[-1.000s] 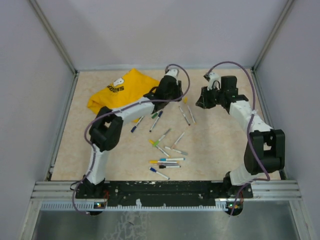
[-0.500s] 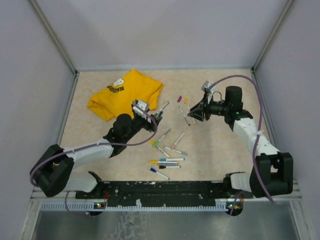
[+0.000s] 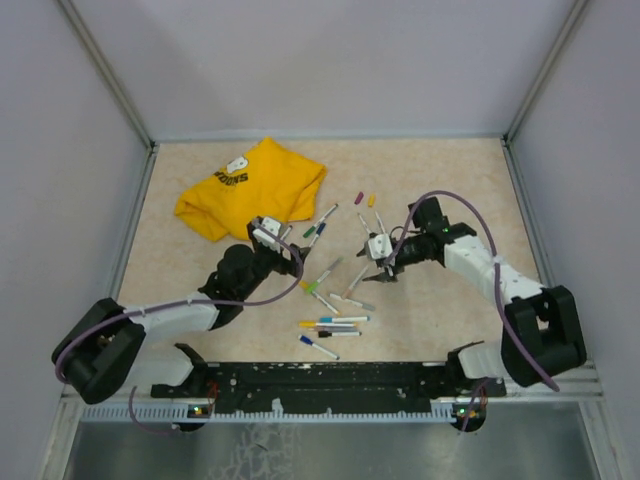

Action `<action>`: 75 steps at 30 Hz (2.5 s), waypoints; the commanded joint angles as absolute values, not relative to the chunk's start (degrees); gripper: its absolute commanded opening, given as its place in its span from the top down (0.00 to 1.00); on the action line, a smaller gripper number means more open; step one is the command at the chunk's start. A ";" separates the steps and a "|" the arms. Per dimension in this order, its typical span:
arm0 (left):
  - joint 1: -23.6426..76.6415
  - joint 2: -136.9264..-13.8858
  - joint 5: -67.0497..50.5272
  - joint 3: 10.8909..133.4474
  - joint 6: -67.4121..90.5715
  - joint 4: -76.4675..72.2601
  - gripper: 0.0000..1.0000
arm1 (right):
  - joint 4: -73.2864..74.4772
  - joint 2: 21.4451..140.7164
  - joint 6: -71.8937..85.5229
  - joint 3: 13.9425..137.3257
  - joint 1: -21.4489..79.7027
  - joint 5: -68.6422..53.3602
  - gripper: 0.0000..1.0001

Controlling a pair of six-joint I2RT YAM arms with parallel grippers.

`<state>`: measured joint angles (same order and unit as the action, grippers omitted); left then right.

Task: Open the pen caps
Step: Pick up the pen from the center of the board.

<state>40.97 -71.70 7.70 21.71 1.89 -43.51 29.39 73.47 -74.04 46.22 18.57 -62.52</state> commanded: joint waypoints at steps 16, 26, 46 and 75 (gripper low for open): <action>39.46 -70.40 6.85 19.27 3.60 -49.45 0.05 | 46.27 98.98 -101.52 63.13 30.24 -35.76 0.54; 39.38 -69.65 6.72 18.40 3.54 -50.42 0.05 | 47.98 104.58 -98.80 67.70 31.78 -32.05 0.64; 39.38 -67.76 7.05 15.97 3.93 -53.02 0.04 | 45.85 105.69 -93.25 67.83 33.58 -27.79 0.91; 39.20 -61.62 -20.82 10.21 34.92 -78.90 0.01 | 36.45 72.50 -45.59 57.22 24.94 -58.86 1.00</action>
